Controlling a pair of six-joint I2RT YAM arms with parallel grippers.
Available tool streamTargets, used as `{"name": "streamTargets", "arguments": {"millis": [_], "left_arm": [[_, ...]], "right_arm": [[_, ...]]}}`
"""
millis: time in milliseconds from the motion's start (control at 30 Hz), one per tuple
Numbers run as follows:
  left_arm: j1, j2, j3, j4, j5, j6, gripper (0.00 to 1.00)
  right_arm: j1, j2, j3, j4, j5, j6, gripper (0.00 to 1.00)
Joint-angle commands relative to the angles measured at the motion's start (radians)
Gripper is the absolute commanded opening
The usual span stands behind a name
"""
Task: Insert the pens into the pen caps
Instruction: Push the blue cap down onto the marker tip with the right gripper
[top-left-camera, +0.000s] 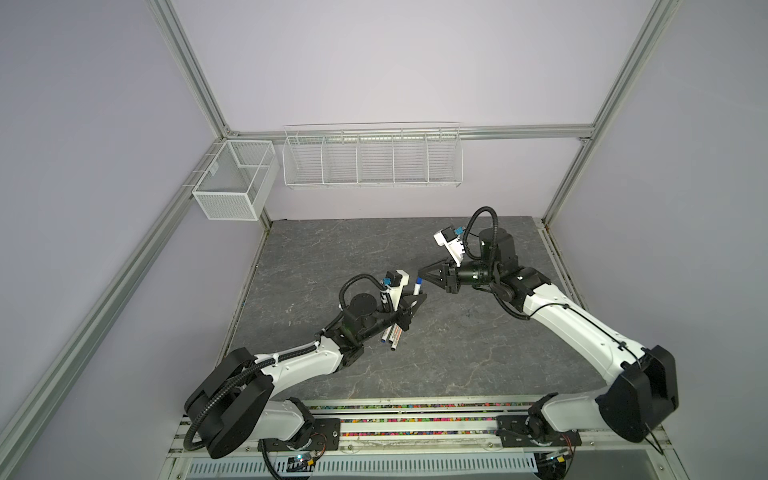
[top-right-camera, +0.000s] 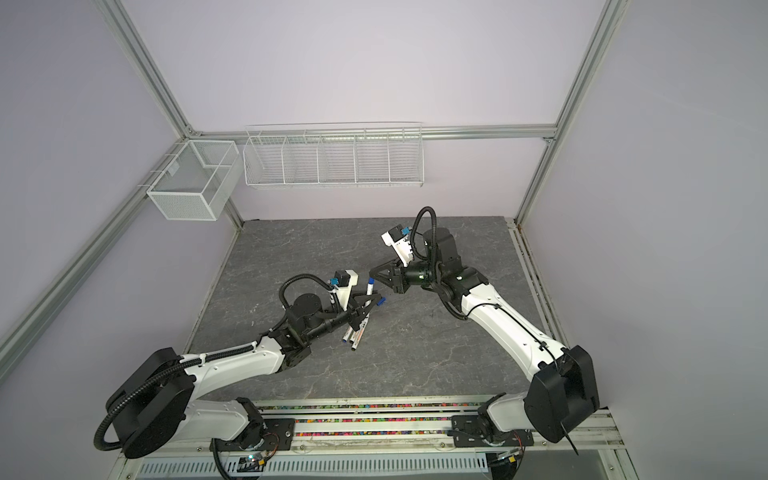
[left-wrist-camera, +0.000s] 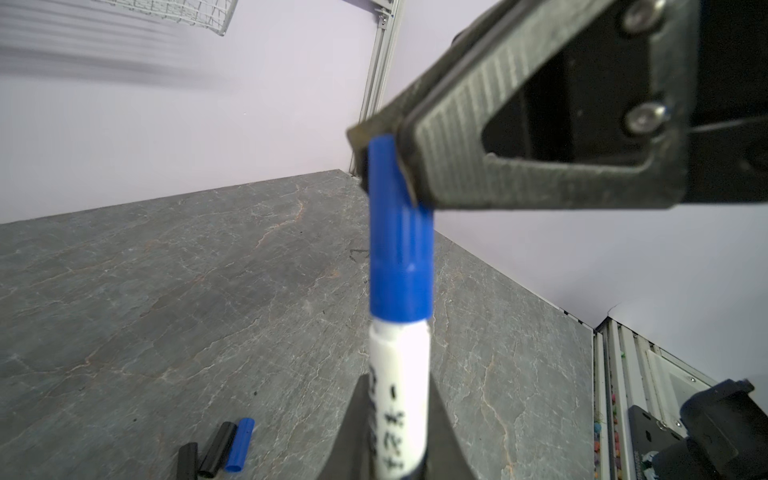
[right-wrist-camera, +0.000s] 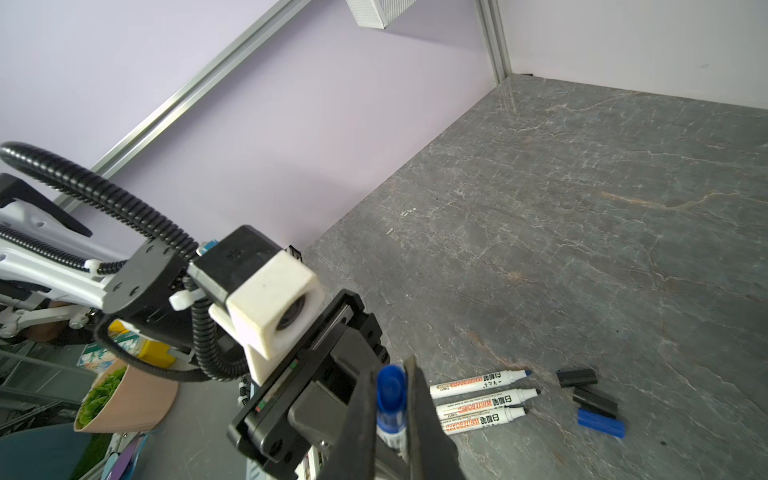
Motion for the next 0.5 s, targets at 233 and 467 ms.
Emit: {"name": "streamTargets", "arguments": {"millis": [233, 467], "left_arm": [[0.012, -0.061, 0.047, 0.143, -0.098, 0.082, 0.00], [-0.009, -0.036, 0.071, 0.091, -0.077, 0.104, 0.00]], "right_arm": [[0.024, 0.015, -0.018, -0.259, -0.117, -0.052, 0.10], [0.038, -0.002, -0.006, -0.248, -0.015, -0.054, 0.30]]}}
